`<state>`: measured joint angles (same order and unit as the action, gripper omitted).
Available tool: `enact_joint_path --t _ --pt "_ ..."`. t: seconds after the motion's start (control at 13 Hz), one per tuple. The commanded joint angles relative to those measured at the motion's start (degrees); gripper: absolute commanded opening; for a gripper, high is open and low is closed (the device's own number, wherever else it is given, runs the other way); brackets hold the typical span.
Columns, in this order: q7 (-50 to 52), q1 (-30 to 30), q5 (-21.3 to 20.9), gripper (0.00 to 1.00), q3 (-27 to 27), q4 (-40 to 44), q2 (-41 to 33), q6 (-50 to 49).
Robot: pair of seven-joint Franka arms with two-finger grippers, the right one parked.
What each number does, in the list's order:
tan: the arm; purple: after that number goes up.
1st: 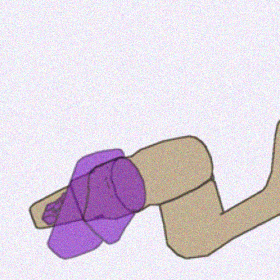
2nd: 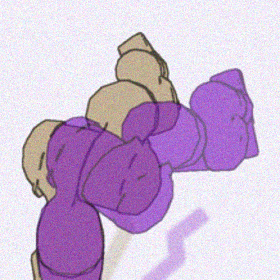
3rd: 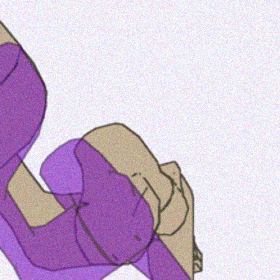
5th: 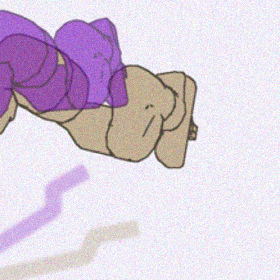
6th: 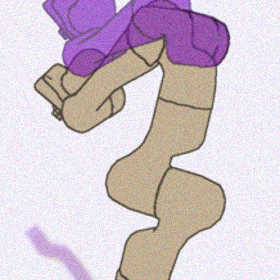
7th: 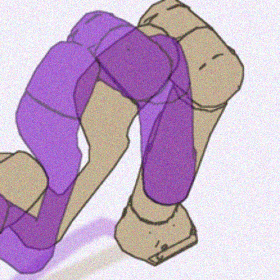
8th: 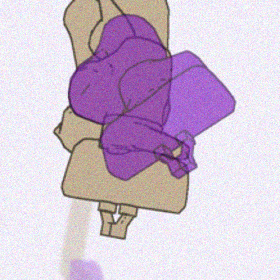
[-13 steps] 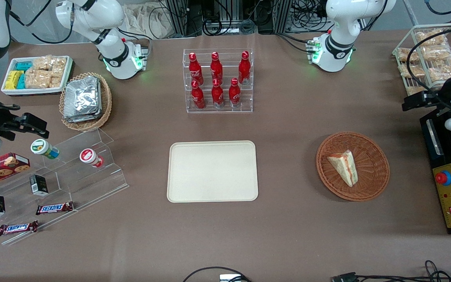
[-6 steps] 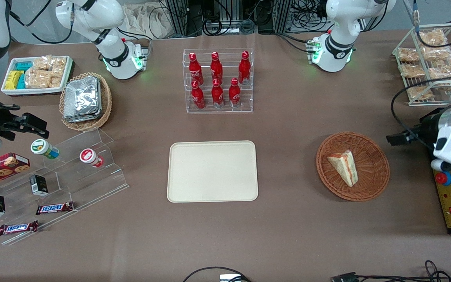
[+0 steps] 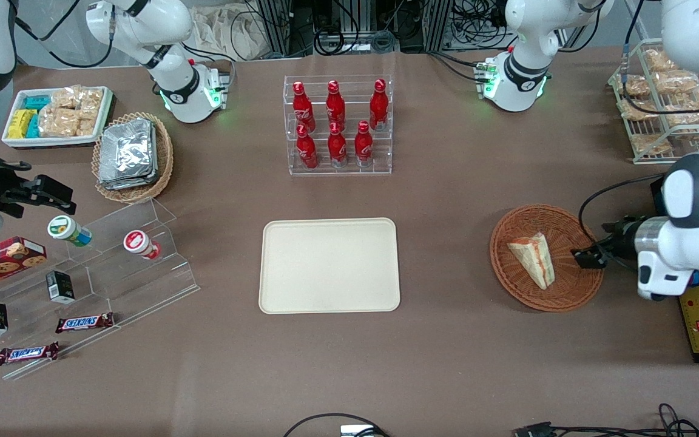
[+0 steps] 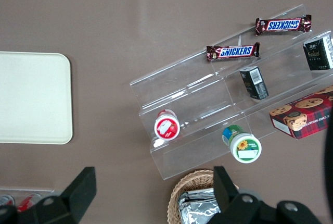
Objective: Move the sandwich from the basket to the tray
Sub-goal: 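Lower the open left gripper onto the wrapped sandwich in the basket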
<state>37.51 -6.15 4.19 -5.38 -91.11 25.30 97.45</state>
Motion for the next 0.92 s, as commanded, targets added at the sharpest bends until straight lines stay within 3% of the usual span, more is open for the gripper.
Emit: enact_joint_path --t 0.0,0.85 --pt "4.2 0.2 2.3 1.00 -0.2 -3.0 1.2 5.3" --pt "4.9 2.5 6.6 1.00 -0.3 -9.3 6.8 17.2"
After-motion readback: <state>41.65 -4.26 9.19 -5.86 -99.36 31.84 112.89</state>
